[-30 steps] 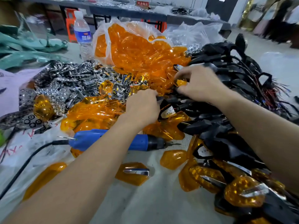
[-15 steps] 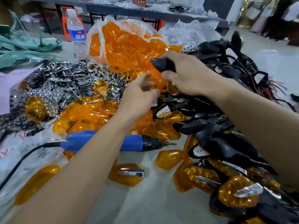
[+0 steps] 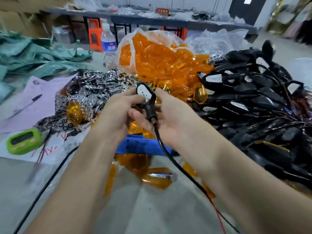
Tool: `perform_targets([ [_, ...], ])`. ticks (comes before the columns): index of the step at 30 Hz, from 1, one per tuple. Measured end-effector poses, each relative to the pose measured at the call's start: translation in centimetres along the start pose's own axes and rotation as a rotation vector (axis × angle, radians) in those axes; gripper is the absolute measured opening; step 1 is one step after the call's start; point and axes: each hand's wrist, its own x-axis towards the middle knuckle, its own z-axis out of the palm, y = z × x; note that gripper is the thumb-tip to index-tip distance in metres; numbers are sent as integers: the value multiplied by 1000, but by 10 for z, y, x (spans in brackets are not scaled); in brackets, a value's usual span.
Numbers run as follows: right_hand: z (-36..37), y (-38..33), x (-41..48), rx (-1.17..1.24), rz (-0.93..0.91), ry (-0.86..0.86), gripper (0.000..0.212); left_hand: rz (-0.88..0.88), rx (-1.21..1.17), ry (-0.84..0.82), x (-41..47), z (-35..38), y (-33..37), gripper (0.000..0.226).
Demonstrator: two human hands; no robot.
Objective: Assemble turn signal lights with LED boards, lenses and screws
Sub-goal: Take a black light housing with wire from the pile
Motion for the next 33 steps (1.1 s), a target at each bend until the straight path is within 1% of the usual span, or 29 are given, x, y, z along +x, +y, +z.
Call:
perform_targets([
  [3, -5, 29, -5, -107, 24, -90, 21, 4, 66, 130, -3, -11, -2, 31],
  [5, -16, 44, -5, -186, 23, -74, 24, 37, 147, 167, -5, -15, -9, 31],
  [7, -25, 54, -3, -241, -14, -47, 29, 11, 188, 85, -8, -15, -18, 26],
  [9, -29, 58, -2, -281, -28, -76, 31, -51, 119, -23, -11, -13, -25, 25],
  [10, -31, 59, 0, -335, -22, -99, 29, -61, 66, -37, -11, -12, -27, 28],
  [11, -34, 58, 1, -438, -25, -101, 26, -48, 25, -23, -10, -13, -29, 31],
  [12, -39, 55, 3, -598, -60, -66, 24, -21, 1, 3, -9, -14, -31, 34],
  [14, -47, 42, 10, -975, -245, 81, 22, 31, -9, 48, -8, -17, -30, 36],
  [15, -48, 32, 14, -1104, -351, 150, 24, 42, -15, 67, -7, -20, -29, 35],
  [17, -43, 9, 29, -1247, -495, 231, 28, 34, -37, 106, -5, -24, -28, 34],
  [19, -34, -8, 54, -1403, -527, 279, 26, 22, -27, 131, -3, -25, -27, 35],
  [22, -26, -15, 103, -1627, -502, 300, 25, 21, -16, 166, -2, -25, -27, 32],
  [25, -15, -15, 149, -1731, -596, 313, 28, 37, -37, 225, 0, -26, -29, 29],
  [27, -8, -15, 173, -1878, -633, 268, 37, 39, -28, 250, 1, -26, -31, 33],
  [29, -4, -14, 190, -2007, -636, 225, 37, 25, 2, 249, 2, -25, -33, 38],
  [31, -6, -14, 201, -1988, -641, 239, 37, 2, 34, 242, 3, -23, -33, 39],
  [33, -9, -15, 205, -1877, -658, 270, 40, -15, 43, 244, 4, -21, -32, 37],
])
